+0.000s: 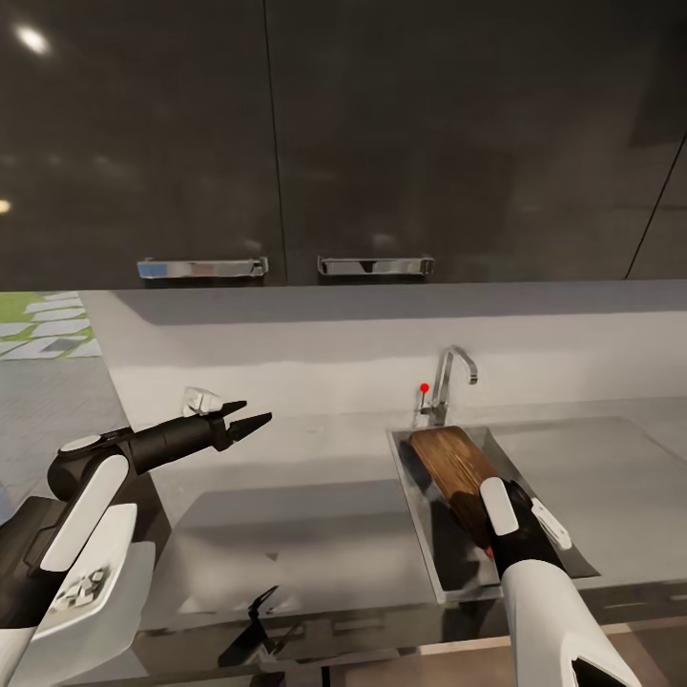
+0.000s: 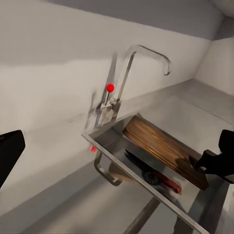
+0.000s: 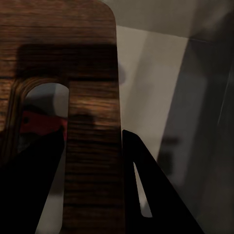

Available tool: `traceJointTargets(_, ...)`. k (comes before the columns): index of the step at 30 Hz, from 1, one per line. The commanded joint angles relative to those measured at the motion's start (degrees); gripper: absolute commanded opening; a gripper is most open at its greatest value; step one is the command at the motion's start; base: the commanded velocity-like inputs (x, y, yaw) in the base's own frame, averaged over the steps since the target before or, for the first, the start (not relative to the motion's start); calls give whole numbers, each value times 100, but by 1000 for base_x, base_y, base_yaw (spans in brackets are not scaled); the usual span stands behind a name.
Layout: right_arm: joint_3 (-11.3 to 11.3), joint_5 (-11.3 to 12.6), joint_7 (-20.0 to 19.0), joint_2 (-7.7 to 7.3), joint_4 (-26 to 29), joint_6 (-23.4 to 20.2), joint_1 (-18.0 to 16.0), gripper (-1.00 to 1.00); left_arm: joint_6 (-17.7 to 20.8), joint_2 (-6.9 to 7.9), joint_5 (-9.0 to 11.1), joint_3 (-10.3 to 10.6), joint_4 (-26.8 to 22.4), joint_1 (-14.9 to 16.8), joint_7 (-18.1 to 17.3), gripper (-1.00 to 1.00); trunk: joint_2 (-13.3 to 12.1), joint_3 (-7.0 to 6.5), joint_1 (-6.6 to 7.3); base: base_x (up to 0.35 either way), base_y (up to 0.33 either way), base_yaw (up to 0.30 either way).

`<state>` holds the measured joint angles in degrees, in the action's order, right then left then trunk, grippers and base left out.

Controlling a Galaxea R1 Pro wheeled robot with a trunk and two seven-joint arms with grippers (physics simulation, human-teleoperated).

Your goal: In the kitchen, take the Vidalia onion out of the sink, dice it on the chopping board with the paring knife, put the diced onion into the bowl on the countertop, then place both the paring knife and the chopping board into the sink.

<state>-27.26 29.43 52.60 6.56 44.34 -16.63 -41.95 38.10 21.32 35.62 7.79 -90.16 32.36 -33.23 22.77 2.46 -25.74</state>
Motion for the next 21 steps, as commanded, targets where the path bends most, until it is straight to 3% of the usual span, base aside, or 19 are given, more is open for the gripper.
traceJointTargets(1,-16,2,14,3,13,-51,-6,-100,40,4,43,4,-2,7,10,100,15,22,-4,0,0,0)
traceJointTargets(21,-16,2,14,-24,13,-51,-6,-100,40,4,42,4,-2,7,9,100,15,205,-4,0,0,0)
